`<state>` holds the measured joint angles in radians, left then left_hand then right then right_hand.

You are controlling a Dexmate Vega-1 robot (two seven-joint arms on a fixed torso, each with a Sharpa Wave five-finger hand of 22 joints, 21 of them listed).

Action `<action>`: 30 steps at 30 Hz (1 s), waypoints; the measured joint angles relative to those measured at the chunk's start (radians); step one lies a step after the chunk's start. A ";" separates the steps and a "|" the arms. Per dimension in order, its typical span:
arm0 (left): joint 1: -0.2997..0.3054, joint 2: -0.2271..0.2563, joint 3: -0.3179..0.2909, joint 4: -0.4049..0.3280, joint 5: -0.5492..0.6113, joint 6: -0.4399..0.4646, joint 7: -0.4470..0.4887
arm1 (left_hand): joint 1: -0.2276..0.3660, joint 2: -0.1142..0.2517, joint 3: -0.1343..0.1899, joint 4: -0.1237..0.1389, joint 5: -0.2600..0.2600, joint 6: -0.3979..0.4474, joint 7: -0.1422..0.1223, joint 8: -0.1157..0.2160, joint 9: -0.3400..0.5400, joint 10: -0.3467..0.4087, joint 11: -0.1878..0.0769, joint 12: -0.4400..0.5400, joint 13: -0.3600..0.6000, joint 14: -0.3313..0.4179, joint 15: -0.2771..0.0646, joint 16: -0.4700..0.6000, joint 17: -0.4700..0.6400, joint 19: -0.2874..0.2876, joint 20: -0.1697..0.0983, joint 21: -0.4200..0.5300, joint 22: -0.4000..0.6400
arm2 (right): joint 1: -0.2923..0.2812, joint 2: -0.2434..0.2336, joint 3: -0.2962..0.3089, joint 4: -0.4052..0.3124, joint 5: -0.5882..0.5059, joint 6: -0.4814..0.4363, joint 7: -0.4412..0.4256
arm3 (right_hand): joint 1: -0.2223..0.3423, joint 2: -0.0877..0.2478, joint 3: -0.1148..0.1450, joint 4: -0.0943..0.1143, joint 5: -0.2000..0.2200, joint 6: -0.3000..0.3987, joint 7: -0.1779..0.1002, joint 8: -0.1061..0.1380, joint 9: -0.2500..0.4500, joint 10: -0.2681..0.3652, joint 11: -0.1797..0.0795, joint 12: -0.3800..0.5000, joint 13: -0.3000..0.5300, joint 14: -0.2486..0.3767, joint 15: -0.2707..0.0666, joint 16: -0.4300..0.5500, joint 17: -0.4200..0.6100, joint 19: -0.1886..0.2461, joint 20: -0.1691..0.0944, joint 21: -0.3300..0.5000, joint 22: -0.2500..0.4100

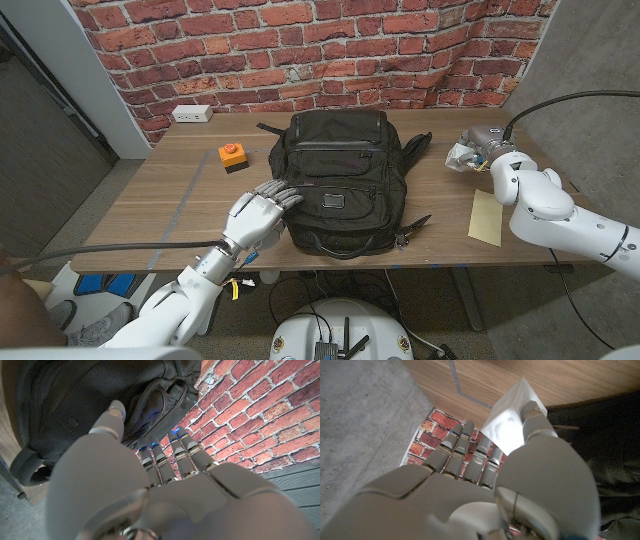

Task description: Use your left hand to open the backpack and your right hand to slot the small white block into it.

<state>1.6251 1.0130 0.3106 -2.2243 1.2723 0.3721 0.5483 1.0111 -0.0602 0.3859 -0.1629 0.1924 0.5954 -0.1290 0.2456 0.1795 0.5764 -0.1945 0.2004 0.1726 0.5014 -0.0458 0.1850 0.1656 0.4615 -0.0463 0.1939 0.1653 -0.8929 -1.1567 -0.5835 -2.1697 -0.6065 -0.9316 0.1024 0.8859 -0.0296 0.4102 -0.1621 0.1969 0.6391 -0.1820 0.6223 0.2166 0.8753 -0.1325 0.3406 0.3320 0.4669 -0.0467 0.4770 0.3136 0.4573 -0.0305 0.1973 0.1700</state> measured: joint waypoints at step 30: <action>-0.049 0.054 -0.002 -0.017 -0.099 -0.012 0.032 | 0.033 0.099 -0.020 -0.004 0.000 0.438 -0.026 0.013 -0.001 0.448 -0.011 0.007 0.007 0.423 -0.079 0.007 0.005 0.179 -0.014 0.008 0.005 | -0.006 -0.001 -0.013 -0.035 -0.022 -0.022 -0.015 | 0.000 0.000 -0.003 -0.003 0.000 0.000 0.000 -0.004 -0.001 0.001 -0.002 -0.008 0.000 0.000 0.000 0.000 0.000 0.000 0.000 0.000 -0.002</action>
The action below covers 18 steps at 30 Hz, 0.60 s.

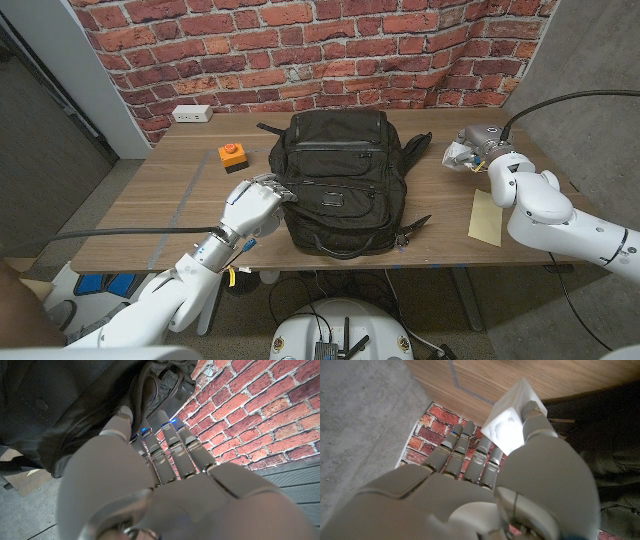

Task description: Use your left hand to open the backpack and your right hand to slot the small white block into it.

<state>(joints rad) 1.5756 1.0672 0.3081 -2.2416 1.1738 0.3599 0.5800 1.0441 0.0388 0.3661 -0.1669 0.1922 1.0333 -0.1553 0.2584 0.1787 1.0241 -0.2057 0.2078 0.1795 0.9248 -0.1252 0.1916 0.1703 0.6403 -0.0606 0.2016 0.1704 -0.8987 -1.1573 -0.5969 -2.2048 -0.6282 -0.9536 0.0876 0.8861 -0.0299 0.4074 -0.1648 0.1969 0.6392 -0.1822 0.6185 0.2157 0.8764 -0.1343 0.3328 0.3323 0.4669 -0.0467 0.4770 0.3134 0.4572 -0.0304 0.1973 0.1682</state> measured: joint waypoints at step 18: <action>-0.052 0.004 -0.004 0.024 -0.057 -0.046 0.016 | -0.003 0.016 0.021 -0.002 -0.001 0.090 0.009 -0.005 0.002 0.116 0.003 -0.001 0.000 0.108 -0.045 0.000 0.000 0.031 -0.002 0.000 0.000 | -0.007 0.010 -0.016 -0.040 -0.048 -0.043 0.002 | 0.000 0.000 0.001 0.001 0.000 0.000 0.000 0.004 0.001 0.003 0.002 0.000 0.000 0.000 0.000 0.000 0.000 0.000 0.000 0.000 -0.001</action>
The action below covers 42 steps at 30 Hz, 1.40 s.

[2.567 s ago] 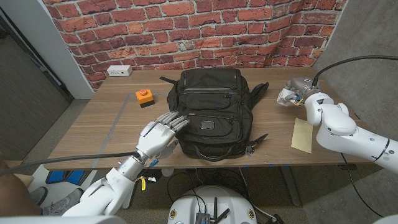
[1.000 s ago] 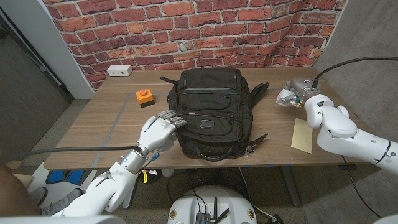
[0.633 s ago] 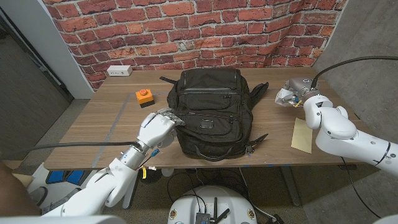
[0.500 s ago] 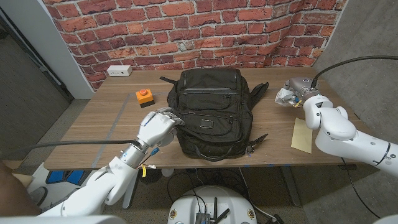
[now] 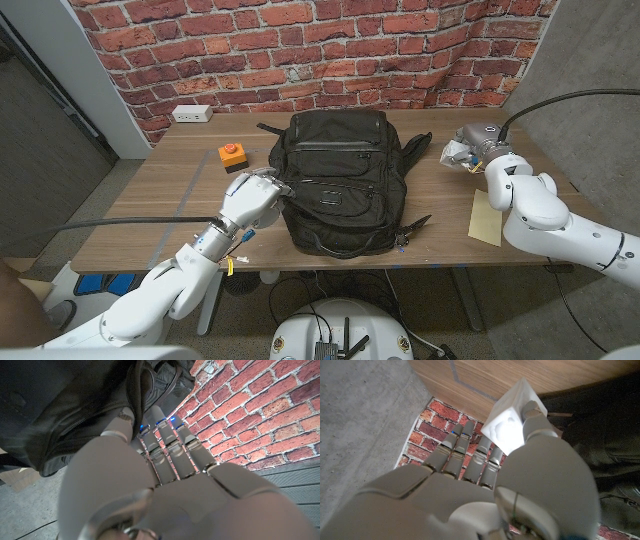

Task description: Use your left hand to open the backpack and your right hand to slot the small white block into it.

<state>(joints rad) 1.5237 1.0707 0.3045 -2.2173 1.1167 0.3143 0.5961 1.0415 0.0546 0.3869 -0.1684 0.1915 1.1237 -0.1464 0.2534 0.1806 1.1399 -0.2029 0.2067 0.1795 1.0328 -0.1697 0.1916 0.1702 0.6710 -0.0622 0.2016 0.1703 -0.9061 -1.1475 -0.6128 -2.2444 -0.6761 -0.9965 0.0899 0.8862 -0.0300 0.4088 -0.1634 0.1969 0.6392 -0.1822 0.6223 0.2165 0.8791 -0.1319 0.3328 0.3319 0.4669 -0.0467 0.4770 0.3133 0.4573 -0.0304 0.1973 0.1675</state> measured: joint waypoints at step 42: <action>-0.169 -0.206 0.027 0.008 -0.326 -0.069 -0.080 | -0.004 0.003 0.015 -0.007 0.000 0.037 0.027 -0.006 0.004 0.059 0.007 -0.003 -0.001 0.071 -0.032 0.000 0.000 0.037 -0.009 0.000 0.000 | -0.064 0.018 -0.009 -0.141 -0.070 -0.143 -0.002 | -0.003 0.003 -0.005 0.002 0.008 0.009 0.003 -0.004 -0.009 0.003 0.003 -0.003 0.005 0.007 0.004 0.004 0.010 0.000 0.000 0.000 0.003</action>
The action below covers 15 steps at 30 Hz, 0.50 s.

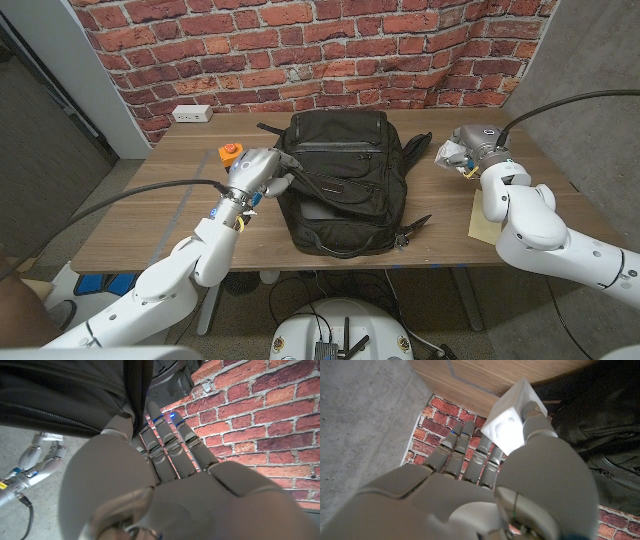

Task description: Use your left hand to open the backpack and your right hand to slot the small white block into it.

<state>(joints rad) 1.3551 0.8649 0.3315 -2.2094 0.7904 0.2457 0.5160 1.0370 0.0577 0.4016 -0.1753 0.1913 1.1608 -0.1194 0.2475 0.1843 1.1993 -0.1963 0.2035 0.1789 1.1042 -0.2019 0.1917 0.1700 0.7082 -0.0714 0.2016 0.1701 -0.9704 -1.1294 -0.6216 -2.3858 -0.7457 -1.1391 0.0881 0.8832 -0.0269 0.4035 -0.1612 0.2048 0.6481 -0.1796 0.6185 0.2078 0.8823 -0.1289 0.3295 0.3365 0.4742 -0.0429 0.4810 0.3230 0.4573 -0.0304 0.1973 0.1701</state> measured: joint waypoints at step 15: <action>-0.090 -0.083 0.039 0.018 -0.095 0.022 -0.037 | 0.002 -0.007 0.004 0.004 0.000 0.000 0.000 0.000 0.000 0.000 0.000 -0.004 0.006 0.005 -0.005 0.000 0.000 0.002 0.002 0.000 0.001 | -0.025 0.020 -0.022 -0.069 0.035 -0.113 -0.083 | 0.000 0.000 -0.001 -0.001 0.000 0.004 0.004 -0.005 -0.006 0.000 0.000 -0.005 0.006 0.000 0.000 0.000 0.000 0.000 0.000 0.000 0.000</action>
<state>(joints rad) 1.2652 0.7817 0.3709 -2.1919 0.6953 0.2682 0.4787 1.0388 0.0512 0.4059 -0.1710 0.1913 1.1605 -0.1193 0.2471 0.1843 1.1991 -0.1965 0.1991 0.1844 1.1096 -0.2073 0.1917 0.1699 0.7099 -0.0697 0.2016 0.1707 -0.9953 -1.1095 -0.6438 -2.4547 -0.7103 -1.2523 0.0048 0.8831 -0.0268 0.4021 -0.1625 0.2047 0.6524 -0.1753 0.6134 0.2021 0.8822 -0.1291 0.3242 0.3424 0.4742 -0.0429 0.4810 0.3229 0.4573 -0.0304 0.1973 0.1700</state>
